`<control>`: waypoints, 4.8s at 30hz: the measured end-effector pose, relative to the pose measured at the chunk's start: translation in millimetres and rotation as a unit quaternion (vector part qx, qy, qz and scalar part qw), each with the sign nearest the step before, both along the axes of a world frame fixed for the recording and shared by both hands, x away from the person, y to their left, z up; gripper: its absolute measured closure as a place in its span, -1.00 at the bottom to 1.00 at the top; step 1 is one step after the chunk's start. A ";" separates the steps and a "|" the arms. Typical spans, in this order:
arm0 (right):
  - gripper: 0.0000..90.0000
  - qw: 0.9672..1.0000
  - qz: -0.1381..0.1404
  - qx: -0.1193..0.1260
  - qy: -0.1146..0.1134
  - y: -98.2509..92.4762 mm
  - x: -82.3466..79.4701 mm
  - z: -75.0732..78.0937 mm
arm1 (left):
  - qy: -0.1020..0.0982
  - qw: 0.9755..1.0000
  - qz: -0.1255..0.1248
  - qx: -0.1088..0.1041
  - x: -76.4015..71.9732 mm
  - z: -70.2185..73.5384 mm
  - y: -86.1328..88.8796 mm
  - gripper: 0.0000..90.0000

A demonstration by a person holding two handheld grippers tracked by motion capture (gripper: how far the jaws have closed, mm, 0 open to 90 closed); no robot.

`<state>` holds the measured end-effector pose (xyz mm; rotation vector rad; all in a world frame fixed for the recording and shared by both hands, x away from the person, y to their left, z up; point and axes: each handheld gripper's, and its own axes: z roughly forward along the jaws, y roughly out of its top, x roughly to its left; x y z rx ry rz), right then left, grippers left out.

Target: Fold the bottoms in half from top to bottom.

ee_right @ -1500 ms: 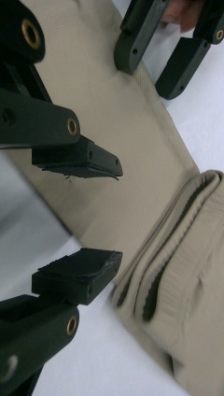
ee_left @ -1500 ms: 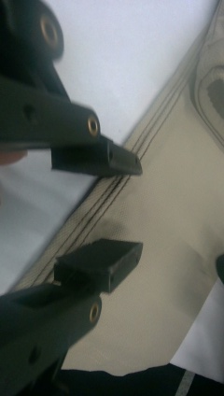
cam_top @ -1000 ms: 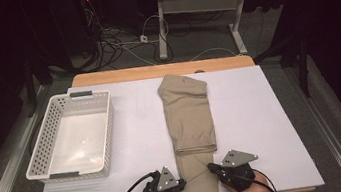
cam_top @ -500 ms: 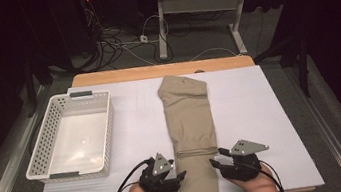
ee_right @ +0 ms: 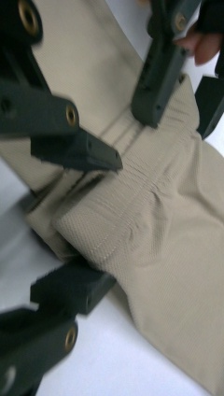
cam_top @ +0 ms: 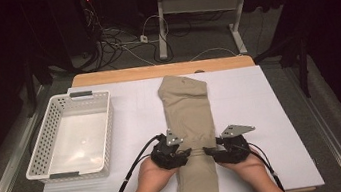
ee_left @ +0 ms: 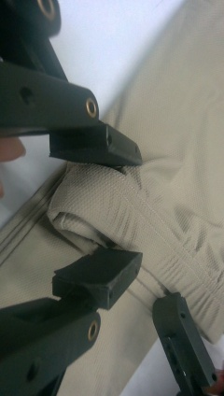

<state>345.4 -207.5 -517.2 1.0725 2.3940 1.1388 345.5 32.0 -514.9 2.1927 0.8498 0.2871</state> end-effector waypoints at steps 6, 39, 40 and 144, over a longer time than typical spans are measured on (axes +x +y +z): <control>0.16 1.000 0.008 -0.002 0.001 -2.9 -10.2 0.2 | 0.006 1.000 -0.017 0.004 -8.5 2.6 3.7 0.09; 0.05 0.998 0.054 -0.023 0.001 -10.2 -93.4 -0.4 | 0.002 0.997 -0.082 0.000 -84.1 0.9 21.3 0.02; 0.05 0.998 0.054 -0.023 0.001 -10.2 -93.4 -0.4 | 0.002 0.997 -0.082 0.000 -84.1 0.9 21.3 0.01; -1.00 0.993 -0.078 0.053 -0.068 -82.1 -105.1 3.3 | -0.015 0.993 0.039 -0.107 -79.1 -0.6 108.5 -1.00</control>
